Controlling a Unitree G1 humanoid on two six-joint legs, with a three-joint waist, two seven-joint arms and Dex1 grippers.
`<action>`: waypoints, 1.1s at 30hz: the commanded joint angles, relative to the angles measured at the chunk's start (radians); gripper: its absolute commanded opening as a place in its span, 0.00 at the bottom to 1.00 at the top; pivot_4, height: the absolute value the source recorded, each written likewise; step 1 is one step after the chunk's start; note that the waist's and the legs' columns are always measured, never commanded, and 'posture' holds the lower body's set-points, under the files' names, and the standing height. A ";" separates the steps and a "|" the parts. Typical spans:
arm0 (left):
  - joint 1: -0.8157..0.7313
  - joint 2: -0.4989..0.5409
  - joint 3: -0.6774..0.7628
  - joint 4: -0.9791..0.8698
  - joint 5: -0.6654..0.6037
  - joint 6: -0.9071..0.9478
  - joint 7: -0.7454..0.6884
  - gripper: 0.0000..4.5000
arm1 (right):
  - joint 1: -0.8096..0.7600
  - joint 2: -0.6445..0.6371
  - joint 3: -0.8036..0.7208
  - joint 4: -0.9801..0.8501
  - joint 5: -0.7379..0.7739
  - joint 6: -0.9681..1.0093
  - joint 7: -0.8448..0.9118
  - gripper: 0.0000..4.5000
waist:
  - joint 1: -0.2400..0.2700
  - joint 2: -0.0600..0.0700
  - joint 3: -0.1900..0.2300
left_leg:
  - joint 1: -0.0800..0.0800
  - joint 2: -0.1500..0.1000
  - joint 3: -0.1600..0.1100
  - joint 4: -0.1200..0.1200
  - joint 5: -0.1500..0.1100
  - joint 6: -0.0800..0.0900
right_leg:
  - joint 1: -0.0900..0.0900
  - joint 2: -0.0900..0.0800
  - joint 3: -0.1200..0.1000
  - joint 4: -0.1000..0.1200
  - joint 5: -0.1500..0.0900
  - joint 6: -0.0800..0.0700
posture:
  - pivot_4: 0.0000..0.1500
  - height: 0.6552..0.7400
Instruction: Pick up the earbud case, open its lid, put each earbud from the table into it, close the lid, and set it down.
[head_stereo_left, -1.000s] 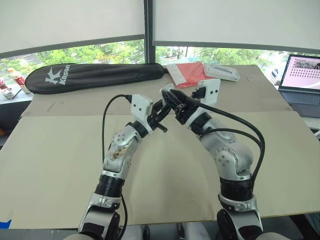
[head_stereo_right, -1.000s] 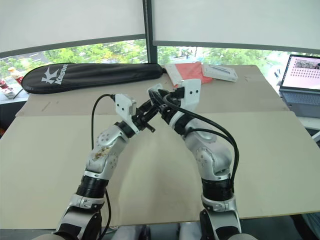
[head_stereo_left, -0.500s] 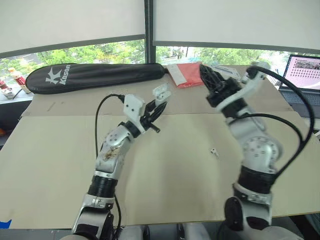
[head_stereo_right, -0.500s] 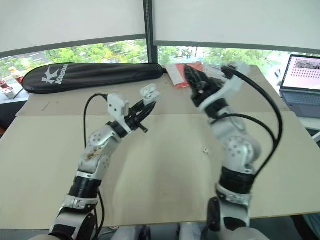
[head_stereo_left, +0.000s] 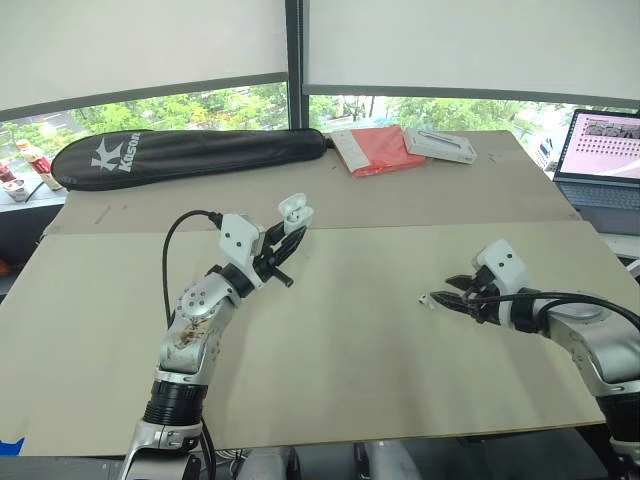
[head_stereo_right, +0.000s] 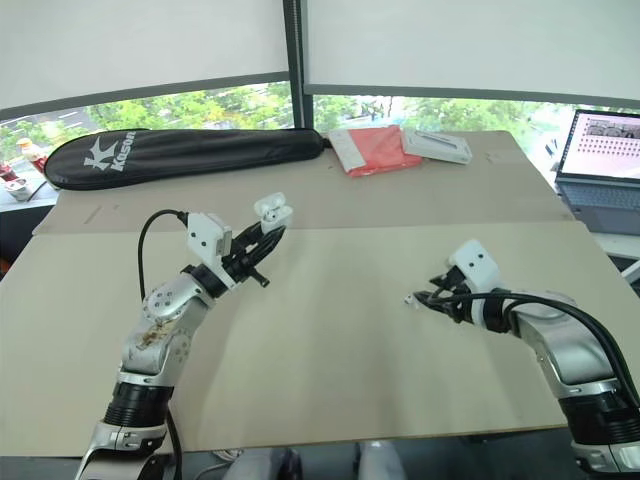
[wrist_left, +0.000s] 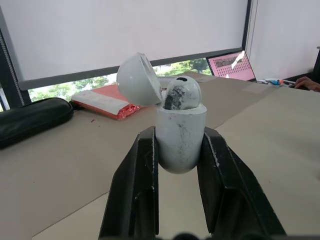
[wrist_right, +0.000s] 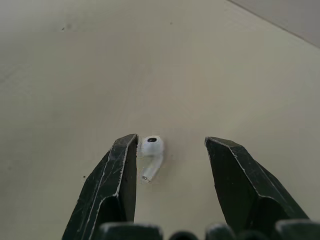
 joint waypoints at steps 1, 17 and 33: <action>0.004 0.012 0.005 -0.052 -0.004 -0.009 0.002 0.12 | -0.002 0.011 -0.001 -0.011 -0.015 -0.009 0.013 0.54 | 0.002 0.000 0.000 | 0.000 0.000 0.000 0.000 0.000 0.000 | 0.000 0.000 0.000 0.000 0.000 0.000 | 1.00 1.00; 0.022 0.021 0.001 -0.083 -0.007 0.009 0.012 0.12 | -0.039 0.083 0.063 0.067 -0.135 -0.010 0.001 0.54 | 0.017 0.000 0.000 | 0.000 0.000 0.000 0.001 0.000 0.000 | -0.001 0.000 0.000 0.002 0.003 -0.006 | 1.00 1.00; 0.031 0.017 0.004 -0.091 -0.009 0.012 0.018 0.12 | -0.047 0.065 0.049 0.086 -0.164 0.013 0.040 0.07 | 0.017 0.000 0.000 | 0.000 0.000 0.000 0.004 0.000 0.000 | 0.000 0.000 0.000 0.004 0.003 -0.006 | 1.00 1.00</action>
